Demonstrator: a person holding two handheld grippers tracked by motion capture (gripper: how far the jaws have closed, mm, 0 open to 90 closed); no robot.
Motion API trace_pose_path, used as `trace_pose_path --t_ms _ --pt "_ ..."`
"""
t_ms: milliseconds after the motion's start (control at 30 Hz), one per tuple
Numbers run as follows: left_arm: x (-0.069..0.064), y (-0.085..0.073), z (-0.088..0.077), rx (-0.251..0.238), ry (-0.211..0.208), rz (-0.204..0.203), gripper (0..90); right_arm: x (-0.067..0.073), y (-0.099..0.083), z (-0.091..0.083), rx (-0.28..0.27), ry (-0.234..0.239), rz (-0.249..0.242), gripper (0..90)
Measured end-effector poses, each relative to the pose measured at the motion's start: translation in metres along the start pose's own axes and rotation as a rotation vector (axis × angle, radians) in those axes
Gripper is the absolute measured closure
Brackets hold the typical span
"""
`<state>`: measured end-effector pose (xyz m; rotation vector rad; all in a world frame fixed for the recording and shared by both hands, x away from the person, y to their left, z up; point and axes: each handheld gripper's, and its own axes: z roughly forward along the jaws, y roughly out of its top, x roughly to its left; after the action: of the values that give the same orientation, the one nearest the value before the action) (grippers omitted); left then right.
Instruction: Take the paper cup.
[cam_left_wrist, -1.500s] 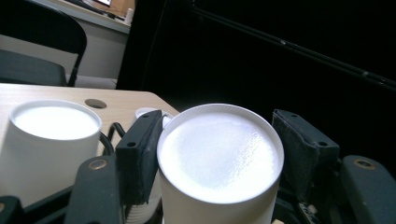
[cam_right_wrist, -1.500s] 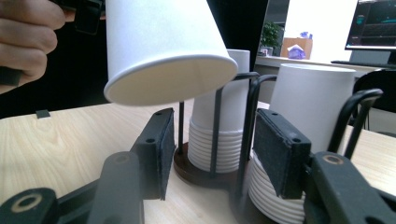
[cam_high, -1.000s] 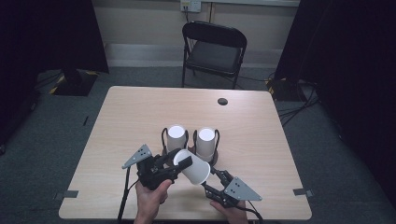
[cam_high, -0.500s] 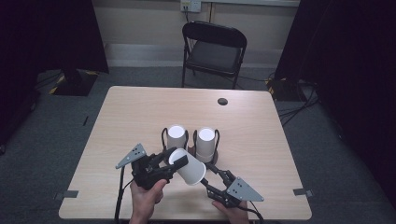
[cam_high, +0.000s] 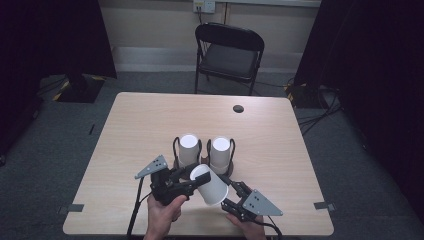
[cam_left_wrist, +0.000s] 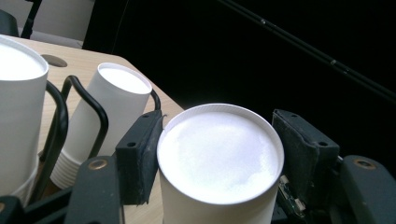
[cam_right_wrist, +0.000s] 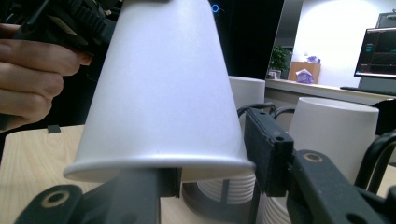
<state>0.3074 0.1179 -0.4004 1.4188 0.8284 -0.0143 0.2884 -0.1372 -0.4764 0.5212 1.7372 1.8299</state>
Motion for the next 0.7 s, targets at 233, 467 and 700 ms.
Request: trace_pose_path --t_ms 233,467,700 --pt "0.009 -0.003 0.001 -0.008 -0.024 -0.083 35.6 0.000 0.002 0.000 -0.018 -0.004 -0.008 67.0" --pt "0.012 -0.003 0.000 -0.017 -0.029 -0.091 34.0 0.002 0.003 -0.002 -0.018 0.007 -0.027 79.3" --pt "0.013 -0.005 -0.001 -0.019 0.102 -0.032 34.1 0.000 0.004 -0.004 -0.014 0.011 0.003 87.0"
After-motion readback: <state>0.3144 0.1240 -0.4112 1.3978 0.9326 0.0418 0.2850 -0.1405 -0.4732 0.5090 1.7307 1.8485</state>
